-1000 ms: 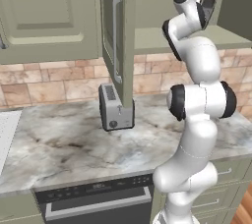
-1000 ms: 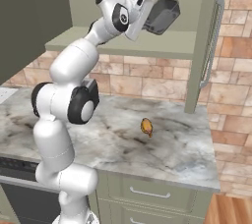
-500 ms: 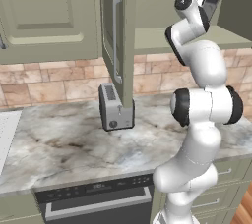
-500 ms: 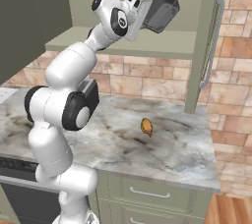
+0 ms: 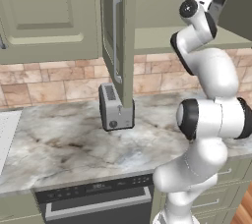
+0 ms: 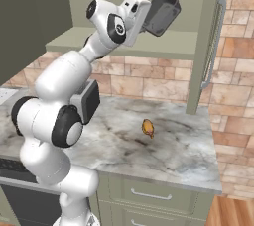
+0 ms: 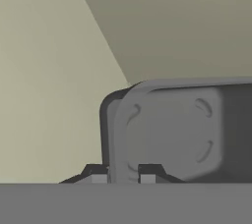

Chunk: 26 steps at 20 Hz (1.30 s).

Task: Retrieve the tupperware from the cabinet, then place the raw meat into the tupperware to avoid contamination.

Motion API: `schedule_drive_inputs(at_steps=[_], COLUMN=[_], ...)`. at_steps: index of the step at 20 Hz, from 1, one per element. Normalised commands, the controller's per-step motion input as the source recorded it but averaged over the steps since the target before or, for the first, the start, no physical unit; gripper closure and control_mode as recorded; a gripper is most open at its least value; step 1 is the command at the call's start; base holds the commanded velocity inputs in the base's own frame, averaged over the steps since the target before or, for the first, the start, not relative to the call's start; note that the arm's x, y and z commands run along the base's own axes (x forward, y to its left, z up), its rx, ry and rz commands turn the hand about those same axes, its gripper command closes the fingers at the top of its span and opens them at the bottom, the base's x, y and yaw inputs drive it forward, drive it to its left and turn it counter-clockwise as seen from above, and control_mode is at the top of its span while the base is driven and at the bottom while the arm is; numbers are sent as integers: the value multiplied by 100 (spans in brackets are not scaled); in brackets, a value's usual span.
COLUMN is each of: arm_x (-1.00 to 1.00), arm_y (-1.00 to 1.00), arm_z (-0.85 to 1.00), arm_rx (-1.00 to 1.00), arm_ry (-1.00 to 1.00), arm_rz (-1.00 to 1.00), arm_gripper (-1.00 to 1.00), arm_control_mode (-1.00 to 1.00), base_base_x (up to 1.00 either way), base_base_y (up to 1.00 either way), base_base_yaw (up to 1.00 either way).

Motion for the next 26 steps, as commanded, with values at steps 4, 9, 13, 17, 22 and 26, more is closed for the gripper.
schedule_drive_inputs(at_steps=[4,9,13,17,22,26], arm_x=[-48,-58,-76,-92,-99,-100], arm_y=[0,3,12,18,18,22], arm_z=[3,9,10,5,0,0], arm_rx=[0,3,5,6,5,2], arm_ry=[0,4,6,4,2,1], arm_rz=[-1,-1,-1,0,0,0], arm_gripper=[100,100,100,100,100,100], arm_control_mode=[-100,-100,-100,-100,-100,-100], base_base_x=[0,0,0,0,0,0], base_base_y=[0,0,0,0,0,0], base_base_yaw=[0,0,0,0,0,0])
